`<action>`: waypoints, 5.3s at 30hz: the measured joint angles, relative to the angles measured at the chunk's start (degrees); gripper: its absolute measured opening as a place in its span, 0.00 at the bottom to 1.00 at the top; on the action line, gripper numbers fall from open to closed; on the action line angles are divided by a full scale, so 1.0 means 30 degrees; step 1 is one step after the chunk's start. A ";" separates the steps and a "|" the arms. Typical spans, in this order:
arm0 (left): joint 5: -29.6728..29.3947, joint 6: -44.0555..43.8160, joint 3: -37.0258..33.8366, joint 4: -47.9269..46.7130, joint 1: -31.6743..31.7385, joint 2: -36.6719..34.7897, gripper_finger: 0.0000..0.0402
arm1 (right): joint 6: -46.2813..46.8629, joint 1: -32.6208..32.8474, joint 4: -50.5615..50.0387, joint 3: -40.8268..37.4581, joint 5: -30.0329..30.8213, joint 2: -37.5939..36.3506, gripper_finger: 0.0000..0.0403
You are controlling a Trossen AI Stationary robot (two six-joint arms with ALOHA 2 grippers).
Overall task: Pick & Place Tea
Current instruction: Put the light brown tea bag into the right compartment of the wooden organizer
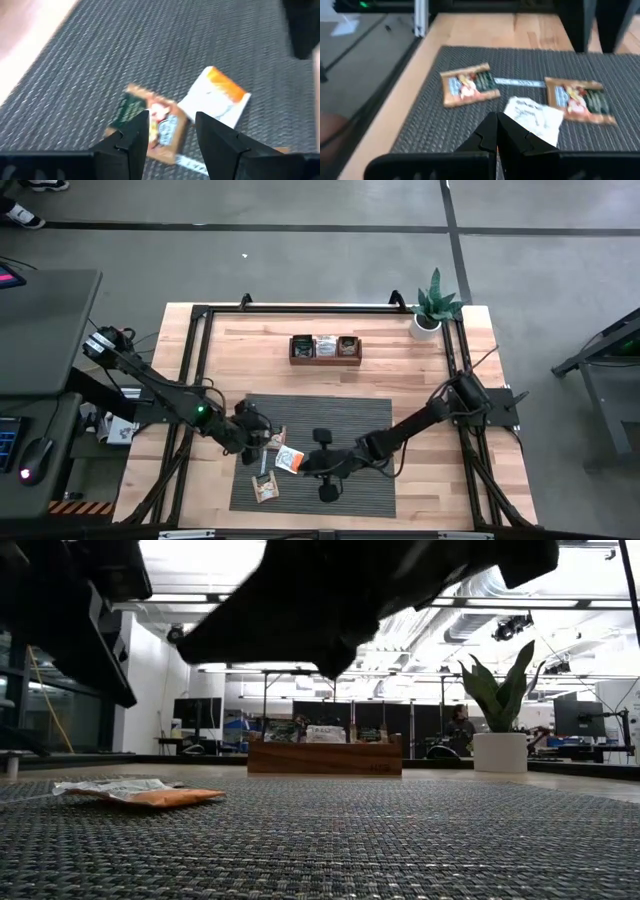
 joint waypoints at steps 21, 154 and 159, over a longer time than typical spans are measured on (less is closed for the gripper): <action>0.0824 -0.1997 0.0000 -0.2166 0.0000 0.0004 0.39 | -0.1027 -0.1381 0.1351 0.2265 -0.2955 0.2025 0.00; 0.2440 -1.0779 0.0007 0.0113 -0.4357 0.2797 0.39 | 0.0565 -0.0050 -0.6432 1.2641 -0.2639 0.9449 0.00; 0.2882 -1.1115 0.0007 0.1550 -0.4350 0.3250 0.40 | 0.0548 -0.0049 -0.6432 1.2641 -0.2591 0.9457 0.00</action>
